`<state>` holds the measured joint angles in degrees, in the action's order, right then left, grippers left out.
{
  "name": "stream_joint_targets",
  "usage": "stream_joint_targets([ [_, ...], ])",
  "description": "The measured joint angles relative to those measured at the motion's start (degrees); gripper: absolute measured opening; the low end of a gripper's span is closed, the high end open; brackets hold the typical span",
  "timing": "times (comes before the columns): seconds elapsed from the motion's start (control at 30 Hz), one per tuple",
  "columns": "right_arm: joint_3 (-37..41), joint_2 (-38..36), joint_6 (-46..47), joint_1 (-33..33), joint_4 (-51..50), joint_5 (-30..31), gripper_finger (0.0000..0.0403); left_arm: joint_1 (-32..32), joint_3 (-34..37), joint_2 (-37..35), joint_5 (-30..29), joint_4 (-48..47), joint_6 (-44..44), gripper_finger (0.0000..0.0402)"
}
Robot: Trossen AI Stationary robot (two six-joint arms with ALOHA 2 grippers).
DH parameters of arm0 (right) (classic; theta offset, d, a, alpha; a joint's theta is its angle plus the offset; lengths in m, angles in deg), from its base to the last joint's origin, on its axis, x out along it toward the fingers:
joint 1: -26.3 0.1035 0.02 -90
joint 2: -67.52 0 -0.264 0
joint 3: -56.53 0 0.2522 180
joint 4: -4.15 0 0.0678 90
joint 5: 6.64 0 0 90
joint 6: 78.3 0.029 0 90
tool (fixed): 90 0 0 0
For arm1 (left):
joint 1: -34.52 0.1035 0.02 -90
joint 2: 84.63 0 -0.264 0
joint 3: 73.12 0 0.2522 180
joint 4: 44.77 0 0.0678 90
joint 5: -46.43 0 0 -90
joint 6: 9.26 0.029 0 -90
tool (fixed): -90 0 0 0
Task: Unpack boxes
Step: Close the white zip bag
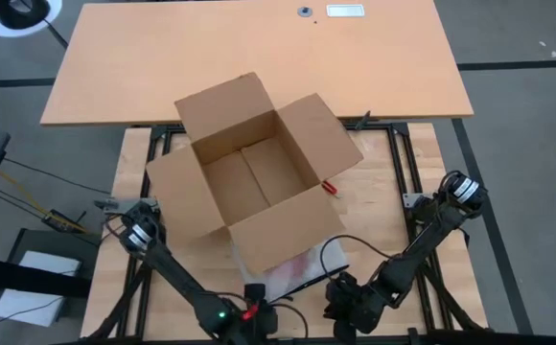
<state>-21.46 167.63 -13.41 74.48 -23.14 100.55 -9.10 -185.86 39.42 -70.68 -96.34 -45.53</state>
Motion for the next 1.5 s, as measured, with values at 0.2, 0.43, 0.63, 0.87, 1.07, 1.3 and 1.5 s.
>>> stream_joint_targets([
  [0.2, 0.00, 0.00, 1.00, 0.09, -0.23, 0.23, 0.0137, 1.51, 0.00, 2.45, -4.96, -4.97, -0.32, 0.0195],
  [0.43, 0.00, 0.00, 1.06, 0.09, -0.13, 0.38, 0.0181, 2.67, -0.17, 6.77, -5.32, -6.15, 1.66, 0.0195],
  [0.63, 0.00, 0.02, 0.95, 0.09, 0.17, 0.35, 0.0190, 3.45, -0.42, 8.10, -5.73, -7.41, -1.82, 0.0170],
  [0.87, 0.00, 0.02, -2.29, -0.26, 2.78, -1.50, 0.0167, 4.79, -1.93, 8.32, -0.33, -8.22, -2.30, 0.0016],
  [1.07, 0.00, 0.02, -5.50, -0.30, 7.80, -0.06, 0.0150, 4.85, -8.31, 8.69, 2.48, -12.50, -5.89, 0.0009],
  [1.3, 0.00, 0.04, -6.91, 0.55, 8.32, 10.58, 0.0153, 4.69, -15.76, 8.45, 4.05, -14.67, -8.67, 0.0006],
  [1.5, 0.00, 0.55, -6.78, 1.12, 8.68, 12.04, 0.0202, 4.74, -16.76, 8.34, 4.06, -14.96, -11.16, 0.0006],
])
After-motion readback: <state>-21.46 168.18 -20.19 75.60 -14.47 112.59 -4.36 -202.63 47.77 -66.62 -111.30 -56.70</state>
